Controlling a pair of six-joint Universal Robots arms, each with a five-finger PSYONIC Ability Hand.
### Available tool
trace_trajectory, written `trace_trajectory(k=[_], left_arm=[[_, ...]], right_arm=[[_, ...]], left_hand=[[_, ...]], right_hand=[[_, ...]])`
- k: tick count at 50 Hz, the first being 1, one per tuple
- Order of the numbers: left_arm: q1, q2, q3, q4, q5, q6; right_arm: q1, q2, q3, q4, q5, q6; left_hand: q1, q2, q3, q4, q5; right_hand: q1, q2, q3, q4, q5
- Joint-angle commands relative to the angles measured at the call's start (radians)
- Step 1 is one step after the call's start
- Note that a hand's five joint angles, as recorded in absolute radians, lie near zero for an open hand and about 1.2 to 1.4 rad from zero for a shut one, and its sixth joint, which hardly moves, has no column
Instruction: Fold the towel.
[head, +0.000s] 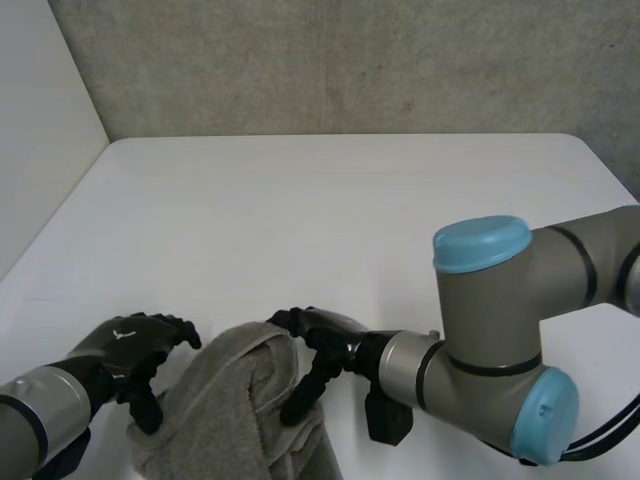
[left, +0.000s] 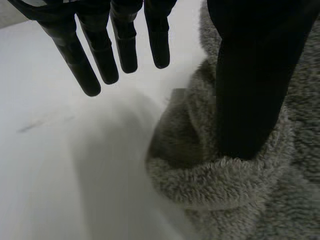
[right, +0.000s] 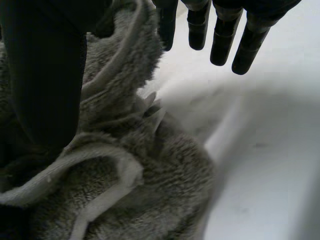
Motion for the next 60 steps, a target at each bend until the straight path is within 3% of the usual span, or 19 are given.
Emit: trace_trajectory(k=[1, 2, 4, 5, 6, 7, 8, 12, 16, 20, 23, 29, 35, 39, 43, 48, 56, 58, 60], left_arm=[[-0.024, -0.056, 0.011, 0.002, 0.049, -0.014], [-0.024, -0.056, 0.011, 0.002, 0.049, -0.014], [-0.029, -0.061, 0.018, 0.008, 0.05, -0.014], [-0.029, -0.061, 0.018, 0.008, 0.051, -0.014], [-0.025, -0.061, 0.019, 0.017, 0.051, -0.014], [-0.025, -0.061, 0.019, 0.017, 0.051, -0.014], [-0.022, -0.059, 0.028, 0.031, 0.051, -0.014], [-0.027, -0.042, 0.088, 0.072, 0.044, -0.01], [-0.05, -0.007, 0.275, 0.152, 0.034, -0.029], [-0.094, -0.002, 0.429, 0.173, 0.031, -0.083], [-0.139, -0.01, 0.61, 0.203, -0.023, -0.175], [-0.205, -0.022, 0.78, 0.284, -0.201, -0.256], [-0.274, -0.031, 0.743, 0.282, -0.223, -0.254], [-0.309, -0.039, 0.581, 0.29, -0.215, -0.25], [-0.314, -0.051, 0.453, 0.296, -0.215, -0.248], [-0.317, -0.203, 0.216, 0.371, -0.218, -0.245], [-0.318, -0.347, 0.146, 0.404, -0.219, -0.248], [-0.317, -0.347, 0.146, 0.404, -0.218, -0.248], [-0.315, -0.343, 0.146, 0.407, -0.218, -0.248]], right_arm=[[0.02, 0.037, -0.018, -0.027, -0.012, 0.099], [0.02, 0.037, -0.018, -0.027, -0.012, 0.099], [0.02, 0.036, -0.015, -0.047, -0.017, 0.11], [0.02, 0.036, -0.015, -0.047, -0.017, 0.11], [0.02, 0.033, -0.01, -0.059, -0.015, 0.11], [0.02, 0.033, -0.01, -0.059, -0.015, 0.11], [0.018, 0.021, 0.002, -0.097, -0.005, 0.109], [0.009, -0.012, 0.002, -0.159, 0.021, 0.099], [-0.052, -0.154, -0.083, -0.257, 0.17, -0.015], [-0.095, -0.241, -0.169, -0.271, 0.244, -0.139], [-0.111, -0.333, -0.303, -0.304, 0.299, -0.293], [-0.111, -0.384, -0.424, -0.294, 0.279, -0.378], [-0.111, -0.385, -0.418, -0.164, 0.171, -0.388], [-0.111, -0.337, -0.331, -0.084, 0.127, -0.422], [-0.109, -0.303, -0.236, -0.075, 0.13, -0.489], [-0.115, -0.196, -0.02, -0.082, 0.135, -0.646], [-0.143, -0.075, 0.088, -0.075, 0.134, -0.729], [-0.157, -0.082, 0.093, -0.075, 0.135, -0.727], [-0.172, -0.116, 0.103, -0.075, 0.14, -0.721]], left_hand=[[0.523, 0.522, 0.522, 0.522, 0.523], [0.525, 0.523, 0.523, 0.524, 0.524], [0.858, 0.856, 0.856, 0.857, 0.857], [0.86, 0.858, 0.858, 0.859, 0.859], [0.988, 0.986, 0.986, 0.987, 0.987], [0.989, 0.987, 0.987, 0.988, 0.988], [0.991, 0.99, 0.99, 0.99, 0.991], [0.991, 0.99, 0.99, 0.99, 0.991], [0.991, 0.99, 0.99, 0.99, 0.991], [0.991, 0.99, 0.99, 0.99, 0.991], [0.991, 0.99, 0.99, 0.99, 0.991], [0.991, 0.99, 0.99, 0.99, 0.991], [0.991, 0.99, 0.99, 0.99, 0.991], [0.991, 0.99, 0.99, 0.99, 0.991], [0.991, 0.99, 0.99, 0.99, 0.991], [0.991, 0.99, 0.99, 0.99, 0.991], [0.991, 0.99, 0.99, 0.99, 0.991], [0.991, 0.99, 0.99, 0.99, 0.991], [0.991, 0.99, 0.99, 0.99, 0.991]], right_hand=[[0.223, 0.212, 0.222, 0.201, 0.215], [0.226, 0.214, 0.224, 0.203, 0.217], [0.739, 0.728, 0.738, 0.717, 0.73], [0.742, 0.731, 0.741, 0.72, 0.733], [0.978, 0.966, 0.976, 0.955, 0.969], [0.98, 0.968, 0.979, 0.958, 0.971], [1.18, 1.168, 1.178, 1.157, 1.171], [1.182, 1.17, 1.18, 1.159, 1.173], [1.182, 1.17, 1.18, 1.159, 1.173], [1.182, 1.17, 1.18, 1.159, 1.173], [1.182, 1.17, 1.18, 1.159, 1.173], [1.182, 1.17, 1.18, 1.159, 1.173], [1.182, 1.17, 1.18, 1.159, 1.173], [1.182, 1.17, 1.18, 1.159, 1.173], [1.182, 1.17, 1.18, 1.159, 1.173], [1.182, 1.17, 1.18, 1.159, 1.173], [1.177, 1.165, 1.175, 1.154, 1.168], [1.004, 0.992, 1.002, 0.981, 0.995], [0.627, 0.615, 0.625, 0.604, 0.618]])
